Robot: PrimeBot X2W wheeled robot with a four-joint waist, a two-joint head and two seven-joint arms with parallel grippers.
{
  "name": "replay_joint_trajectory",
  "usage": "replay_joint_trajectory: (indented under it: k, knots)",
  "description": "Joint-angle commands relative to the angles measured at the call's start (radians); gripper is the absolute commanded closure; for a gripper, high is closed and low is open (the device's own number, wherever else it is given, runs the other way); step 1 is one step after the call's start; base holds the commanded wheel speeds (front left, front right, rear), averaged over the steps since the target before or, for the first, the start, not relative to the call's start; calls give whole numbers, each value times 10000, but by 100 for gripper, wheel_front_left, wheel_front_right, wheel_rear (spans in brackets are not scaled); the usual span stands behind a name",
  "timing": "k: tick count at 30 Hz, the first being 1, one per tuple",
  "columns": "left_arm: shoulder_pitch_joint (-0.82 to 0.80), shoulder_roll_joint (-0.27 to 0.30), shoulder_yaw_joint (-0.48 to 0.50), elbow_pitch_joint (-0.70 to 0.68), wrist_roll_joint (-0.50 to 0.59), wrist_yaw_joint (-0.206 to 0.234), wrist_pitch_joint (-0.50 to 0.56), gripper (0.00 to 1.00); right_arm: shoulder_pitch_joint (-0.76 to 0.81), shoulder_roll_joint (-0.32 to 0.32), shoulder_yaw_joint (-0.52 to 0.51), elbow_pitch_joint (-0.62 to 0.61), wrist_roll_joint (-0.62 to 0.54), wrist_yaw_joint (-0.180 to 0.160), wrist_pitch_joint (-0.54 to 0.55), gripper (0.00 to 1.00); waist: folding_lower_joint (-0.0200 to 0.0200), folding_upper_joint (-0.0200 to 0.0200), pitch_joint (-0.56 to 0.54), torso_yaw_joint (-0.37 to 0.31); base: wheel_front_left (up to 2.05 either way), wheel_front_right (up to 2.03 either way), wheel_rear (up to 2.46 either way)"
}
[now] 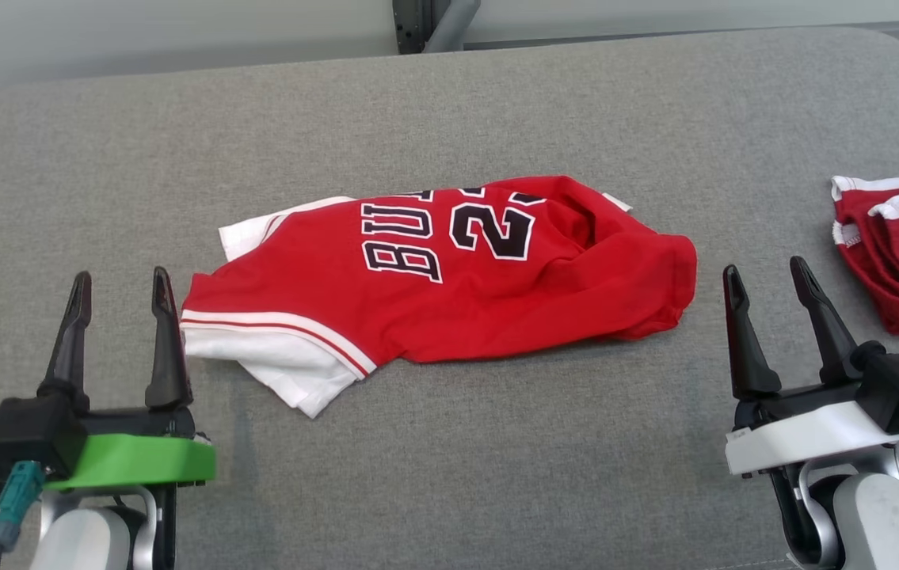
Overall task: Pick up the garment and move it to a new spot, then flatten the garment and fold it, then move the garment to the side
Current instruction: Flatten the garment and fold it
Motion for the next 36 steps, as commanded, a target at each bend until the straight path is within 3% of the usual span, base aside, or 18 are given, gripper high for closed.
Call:
replay_joint_trajectory:
  k: [1, 10, 27, 36]
  knots:
    - [276, 11, -24, -154, 151, 73, -25, 0, 155, -49, 43, 26, -26, -12, 33, 0, 0, 0, -262, 168, 0, 0, 0]
    - [1246, -137, -135, -823, 392, 206, -26, 0, 489, -98, 127, 71, 66, -12, 190, 0, 0, 0, -769, 296, 0, 0, 0]
    - [1041, -51, -365, -770, 450, 82, 31, 0, 660, -116, 28, -65, 183, -12, 353, 0, 0, 0, -956, 420, 0, 0, 0]
    - [549, -332, -1253, 169, -102, -635, 1327, 0, 366, -140, 154, -153, 198, -12, 417, 0, 0, 0, -372, 342, 0, 0, 0]
